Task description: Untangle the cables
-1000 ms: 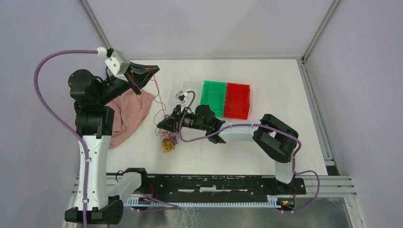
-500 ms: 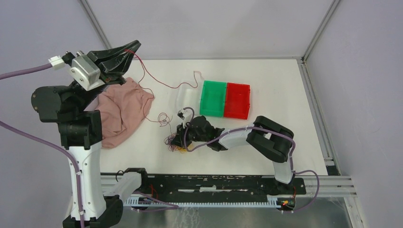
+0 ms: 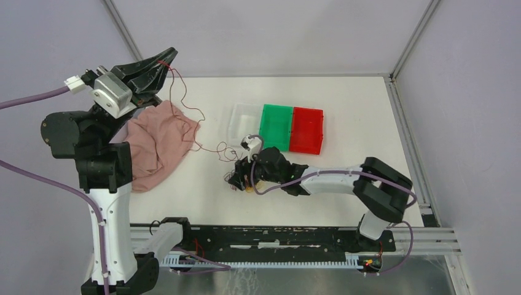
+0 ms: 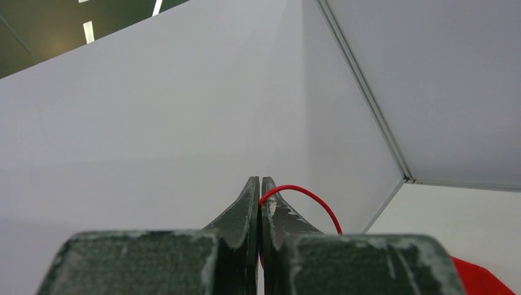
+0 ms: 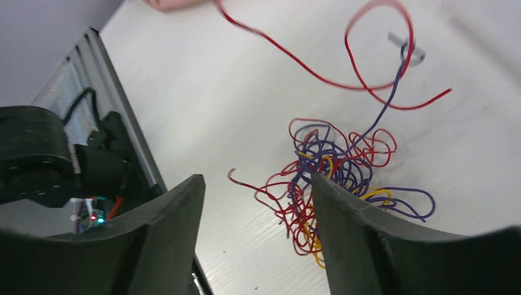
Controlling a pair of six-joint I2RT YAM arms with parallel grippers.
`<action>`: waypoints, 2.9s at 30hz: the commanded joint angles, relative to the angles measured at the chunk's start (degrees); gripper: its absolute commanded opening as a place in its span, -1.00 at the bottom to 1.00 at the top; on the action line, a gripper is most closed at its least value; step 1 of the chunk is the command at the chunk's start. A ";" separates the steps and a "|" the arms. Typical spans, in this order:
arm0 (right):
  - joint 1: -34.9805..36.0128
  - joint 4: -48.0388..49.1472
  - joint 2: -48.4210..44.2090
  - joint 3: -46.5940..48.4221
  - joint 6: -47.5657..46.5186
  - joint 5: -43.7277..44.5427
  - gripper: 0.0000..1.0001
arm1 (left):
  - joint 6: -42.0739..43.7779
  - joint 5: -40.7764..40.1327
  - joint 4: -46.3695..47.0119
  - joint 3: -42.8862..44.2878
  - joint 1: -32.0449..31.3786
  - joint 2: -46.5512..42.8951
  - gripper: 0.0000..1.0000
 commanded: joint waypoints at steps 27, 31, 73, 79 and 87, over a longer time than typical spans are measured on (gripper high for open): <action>-0.54 -13.99 9.63 38.19 -18.44 3.24 0.66 | 7.40 0.63 14.09 14.26 -0.21 9.01 -0.94; -0.63 -14.00 12.65 41.47 -17.94 4.39 0.63 | 9.02 -0.53 16.87 17.20 -0.21 9.73 -0.94; -19.37 -9.30 -18.38 -17.85 8.77 10.27 -0.12 | 45.68 -28.02 21.07 45.83 -0.21 25.37 -0.94; -16.71 -6.62 -19.74 -14.87 -0.34 0.54 0.24 | 37.29 -17.00 18.90 26.79 -0.21 16.17 -0.94; -10.04 -12.35 -20.05 -9.18 -7.00 -6.48 0.41 | 31.49 -10.00 16.99 19.60 -0.21 13.44 -0.94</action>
